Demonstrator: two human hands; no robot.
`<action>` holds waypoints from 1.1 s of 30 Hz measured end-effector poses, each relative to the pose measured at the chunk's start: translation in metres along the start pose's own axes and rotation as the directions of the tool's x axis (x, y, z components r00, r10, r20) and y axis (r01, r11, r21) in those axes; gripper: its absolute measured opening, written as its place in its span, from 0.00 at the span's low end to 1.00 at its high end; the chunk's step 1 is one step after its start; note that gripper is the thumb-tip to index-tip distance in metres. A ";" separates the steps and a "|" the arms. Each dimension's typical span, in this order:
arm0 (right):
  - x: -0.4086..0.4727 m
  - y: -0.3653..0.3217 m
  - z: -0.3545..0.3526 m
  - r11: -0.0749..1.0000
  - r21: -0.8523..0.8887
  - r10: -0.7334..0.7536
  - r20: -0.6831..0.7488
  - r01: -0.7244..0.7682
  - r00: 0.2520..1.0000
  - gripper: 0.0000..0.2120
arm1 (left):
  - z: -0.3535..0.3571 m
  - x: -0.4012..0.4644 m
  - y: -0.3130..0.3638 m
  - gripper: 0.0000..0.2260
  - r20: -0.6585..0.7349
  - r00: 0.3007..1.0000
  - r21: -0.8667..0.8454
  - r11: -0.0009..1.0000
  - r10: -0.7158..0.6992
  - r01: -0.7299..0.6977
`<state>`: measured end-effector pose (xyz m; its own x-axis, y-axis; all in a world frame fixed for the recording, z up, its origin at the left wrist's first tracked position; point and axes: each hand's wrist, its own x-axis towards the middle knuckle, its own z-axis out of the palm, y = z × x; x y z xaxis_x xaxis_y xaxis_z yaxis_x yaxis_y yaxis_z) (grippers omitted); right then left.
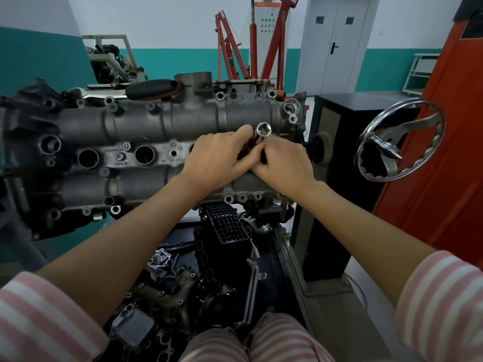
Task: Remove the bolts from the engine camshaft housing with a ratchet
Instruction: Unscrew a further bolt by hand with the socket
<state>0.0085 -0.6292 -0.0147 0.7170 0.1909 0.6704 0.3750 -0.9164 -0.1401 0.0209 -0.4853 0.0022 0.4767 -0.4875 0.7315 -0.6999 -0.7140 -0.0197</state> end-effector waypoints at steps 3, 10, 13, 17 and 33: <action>0.000 0.000 0.000 1.000 -0.014 -0.014 0.001 0.014 1.000 0.13 | -0.001 0.001 0.001 0.23 -0.003 1.000 -0.017 1.000 -0.006 0.006; 0.000 -0.001 -0.003 1.000 -0.007 0.006 0.007 -0.006 1.000 0.10 | 0.001 0.001 -0.001 0.25 0.000 1.000 -0.033 0.999 -0.019 0.019; -0.002 -0.003 -0.004 0.999 0.047 -0.005 -0.041 0.007 0.999 0.09 | 0.001 0.000 -0.003 0.29 0.016 1.000 -0.027 0.999 -0.027 0.027; -0.003 -0.003 -0.003 0.999 0.046 -0.024 -0.069 0.027 0.997 0.08 | 0.002 0.001 -0.003 0.29 0.040 0.999 0.007 1.000 -0.011 0.011; 0.002 0.001 0.001 0.999 -0.031 -0.011 -0.004 0.011 1.000 0.11 | -0.001 -0.001 0.001 0.19 -0.023 1.000 -0.026 1.000 0.006 -0.007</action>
<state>0.0105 -0.6291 -0.0141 0.7103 0.1995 0.6750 0.3642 -0.9248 -0.1100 0.0186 -0.4850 0.0019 0.4597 -0.4801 0.7471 -0.7168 -0.6973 -0.0071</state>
